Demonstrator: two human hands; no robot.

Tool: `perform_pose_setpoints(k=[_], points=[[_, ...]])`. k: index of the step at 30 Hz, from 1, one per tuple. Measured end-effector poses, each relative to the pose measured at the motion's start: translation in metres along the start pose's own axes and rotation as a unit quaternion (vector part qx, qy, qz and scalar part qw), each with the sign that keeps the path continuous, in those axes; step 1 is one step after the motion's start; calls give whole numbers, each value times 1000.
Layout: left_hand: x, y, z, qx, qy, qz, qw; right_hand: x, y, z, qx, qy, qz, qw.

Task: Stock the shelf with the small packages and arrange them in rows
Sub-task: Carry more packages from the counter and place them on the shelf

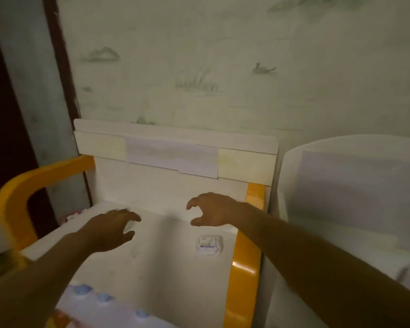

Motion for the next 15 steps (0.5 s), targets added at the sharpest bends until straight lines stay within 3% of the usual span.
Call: perform_pose_setpoints(k=[9,15], points=[[-93,-20,-43,-34,31,2,999,-12,-3,-112,-36,28,-21,999],[-98,-7,-107,-61,-1,-11,998,24,4,-161,-70,2,-42,997]])
Point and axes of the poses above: each hand's wrist, its own z-axis away from the middle knuckle, its own y-axis out of the back of the hand, x = y × z, the point moved 9 cm from there along -z, towards the middle knuckle, and after that the axes turned 12 degrees about -x, right-handed, at the moved point
